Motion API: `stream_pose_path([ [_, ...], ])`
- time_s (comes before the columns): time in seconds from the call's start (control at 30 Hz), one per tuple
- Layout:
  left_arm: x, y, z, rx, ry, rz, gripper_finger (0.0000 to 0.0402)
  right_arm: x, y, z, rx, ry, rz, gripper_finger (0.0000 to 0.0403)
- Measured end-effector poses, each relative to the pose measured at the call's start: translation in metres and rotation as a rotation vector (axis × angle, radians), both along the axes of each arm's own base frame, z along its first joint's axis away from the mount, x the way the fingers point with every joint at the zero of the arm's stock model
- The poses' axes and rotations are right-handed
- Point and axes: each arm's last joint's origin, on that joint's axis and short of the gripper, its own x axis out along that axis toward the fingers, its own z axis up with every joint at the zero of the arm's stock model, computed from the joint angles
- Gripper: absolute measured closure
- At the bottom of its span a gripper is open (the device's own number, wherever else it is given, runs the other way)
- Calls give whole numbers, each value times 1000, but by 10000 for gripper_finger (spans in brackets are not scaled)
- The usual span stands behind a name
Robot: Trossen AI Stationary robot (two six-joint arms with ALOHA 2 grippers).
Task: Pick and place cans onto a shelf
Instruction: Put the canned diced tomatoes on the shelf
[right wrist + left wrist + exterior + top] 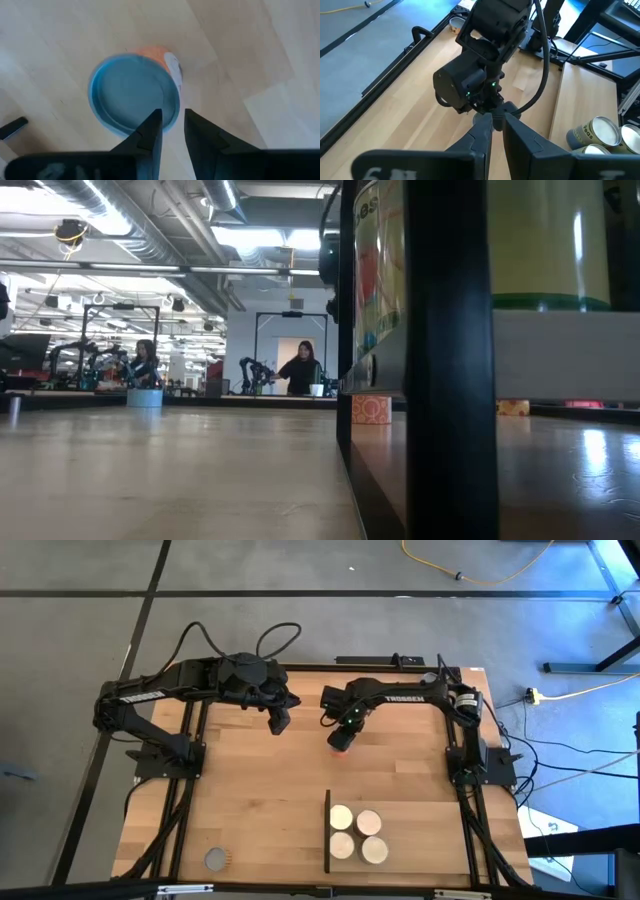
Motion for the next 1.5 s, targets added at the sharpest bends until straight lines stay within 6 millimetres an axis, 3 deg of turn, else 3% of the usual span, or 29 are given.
stream_pose_path([
  [0.47,-1,9,0,0,0,35,363,-2,0,-20,11,-59,0,320],
  [0.7,-1,11,0,1,1,41,363,-1,-1,-20,-3,-67,-24,387],
  [0.9,-1,11,0,8,3,36,363,1,-1,-12,-14,-36,-22,395],
  [1.13,-1,10,0,20,9,11,363,6,15,28,-85,54,23,396],
  [1.5,-4,4,-4,5,65,-67,363,7,52,116,-118,34,107,396],
])
